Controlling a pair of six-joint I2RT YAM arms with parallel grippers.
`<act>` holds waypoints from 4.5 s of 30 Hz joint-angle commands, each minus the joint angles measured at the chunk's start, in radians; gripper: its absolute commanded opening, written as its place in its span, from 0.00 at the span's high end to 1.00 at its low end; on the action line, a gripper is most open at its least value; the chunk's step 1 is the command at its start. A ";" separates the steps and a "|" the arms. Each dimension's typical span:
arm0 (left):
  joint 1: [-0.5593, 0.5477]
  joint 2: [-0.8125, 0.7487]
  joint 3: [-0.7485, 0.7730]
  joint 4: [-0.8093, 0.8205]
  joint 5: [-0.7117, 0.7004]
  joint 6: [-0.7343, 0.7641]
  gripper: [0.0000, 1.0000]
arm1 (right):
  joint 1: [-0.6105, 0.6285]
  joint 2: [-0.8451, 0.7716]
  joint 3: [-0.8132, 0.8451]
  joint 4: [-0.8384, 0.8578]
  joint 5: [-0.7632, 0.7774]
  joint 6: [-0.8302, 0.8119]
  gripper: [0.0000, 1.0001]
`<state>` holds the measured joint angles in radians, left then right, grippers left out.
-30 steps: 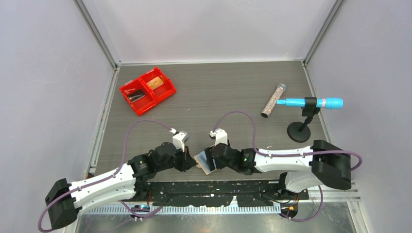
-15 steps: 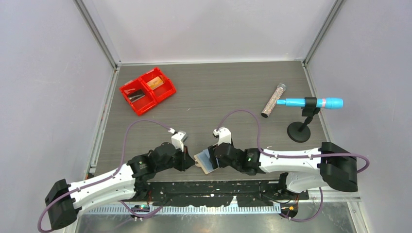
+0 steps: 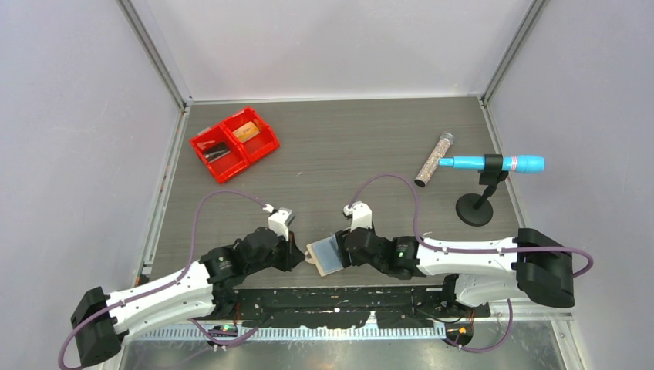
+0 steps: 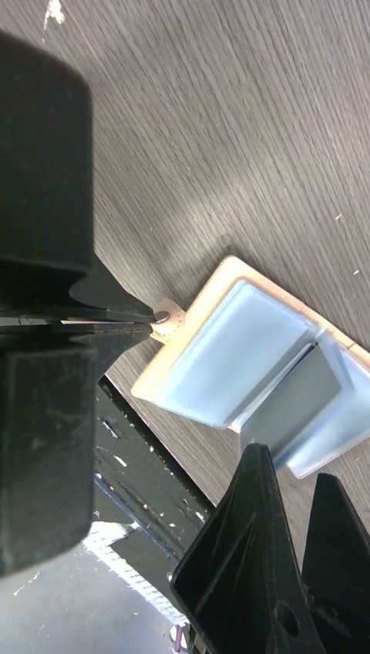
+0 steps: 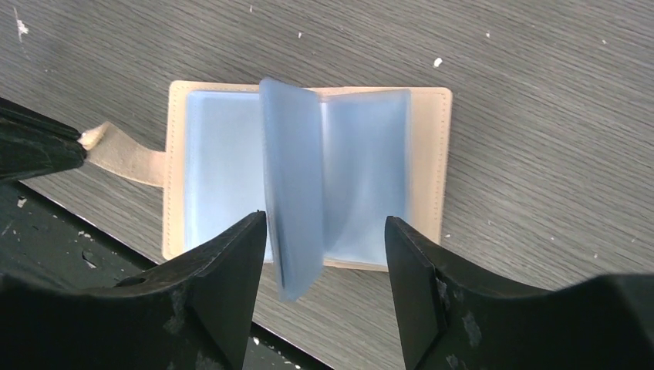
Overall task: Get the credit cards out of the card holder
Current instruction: Open the card holder at the center of the board, then remove the credit card from the card holder.
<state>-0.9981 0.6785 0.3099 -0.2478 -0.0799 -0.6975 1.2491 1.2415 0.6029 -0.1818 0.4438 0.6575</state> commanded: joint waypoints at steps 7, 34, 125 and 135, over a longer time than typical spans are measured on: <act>0.006 -0.009 0.026 -0.040 -0.074 0.033 1.00 | -0.008 -0.043 -0.015 -0.017 0.044 0.007 0.37; 0.103 0.075 0.140 0.017 0.069 -0.107 0.62 | -0.168 -0.085 -0.104 0.230 -0.238 0.024 0.64; 0.099 0.540 0.021 0.545 0.199 -0.254 1.00 | -0.216 0.031 -0.227 0.327 -0.252 0.076 0.79; 0.101 0.520 0.017 0.564 0.225 -0.266 1.00 | -0.219 0.020 -0.232 0.323 -0.254 0.072 0.79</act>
<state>-0.9009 1.2270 0.3325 0.2947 0.1181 -0.9688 1.0363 1.2804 0.3820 0.1768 0.1627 0.7368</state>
